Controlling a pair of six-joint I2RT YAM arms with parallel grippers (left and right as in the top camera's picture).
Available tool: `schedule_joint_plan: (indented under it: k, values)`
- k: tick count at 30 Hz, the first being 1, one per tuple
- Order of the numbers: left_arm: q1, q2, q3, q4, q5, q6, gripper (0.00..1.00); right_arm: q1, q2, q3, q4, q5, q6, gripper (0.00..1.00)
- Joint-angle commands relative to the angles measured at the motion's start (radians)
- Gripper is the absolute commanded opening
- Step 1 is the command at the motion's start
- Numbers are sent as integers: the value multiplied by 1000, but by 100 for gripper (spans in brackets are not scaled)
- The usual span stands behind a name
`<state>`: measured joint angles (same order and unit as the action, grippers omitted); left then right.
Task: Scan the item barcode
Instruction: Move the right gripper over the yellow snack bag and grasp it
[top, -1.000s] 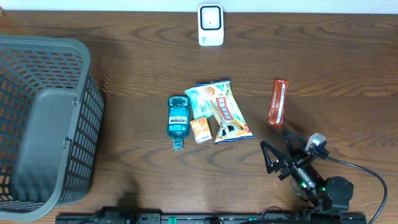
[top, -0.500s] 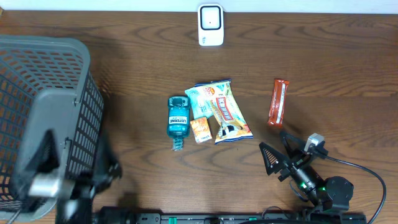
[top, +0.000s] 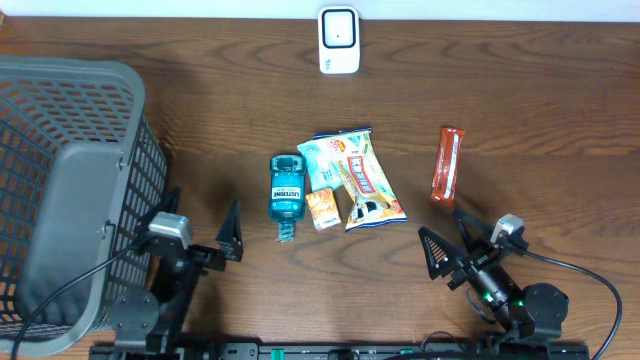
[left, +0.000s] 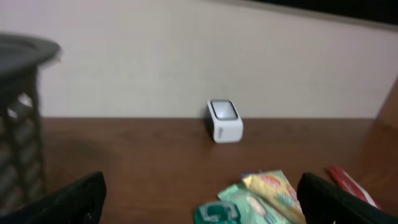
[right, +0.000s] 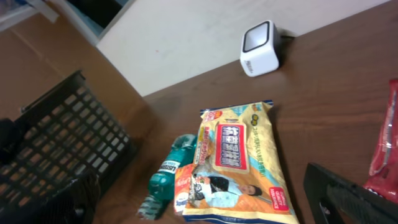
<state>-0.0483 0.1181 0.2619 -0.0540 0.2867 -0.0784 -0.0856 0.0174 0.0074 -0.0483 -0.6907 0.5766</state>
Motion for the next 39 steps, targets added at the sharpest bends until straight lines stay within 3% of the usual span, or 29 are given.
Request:
schedule_joint_plan:
  k: [1,10,14,19,22,34,39]
  values:
    - [3,-3,-50,40,70,2,98,9,32,30,-12,40,-39,99]
    - [3,-3,-175,67,91,2,98,34,418,315,-186,143,-206,99]
    - [3,-3,-195,31,91,2,98,151,668,505,-248,191,-276,99]
    - [3,-3,-195,-71,91,2,98,346,911,737,-446,505,-222,99]
    - [3,-3,-195,-125,91,2,98,454,1044,852,-566,557,-211,99]
    - [3,-3,-195,-150,91,2,98,606,1287,861,-377,568,-229,98]
    - [3,-3,-195,-150,91,2,97,697,1322,889,-378,785,-230,96]
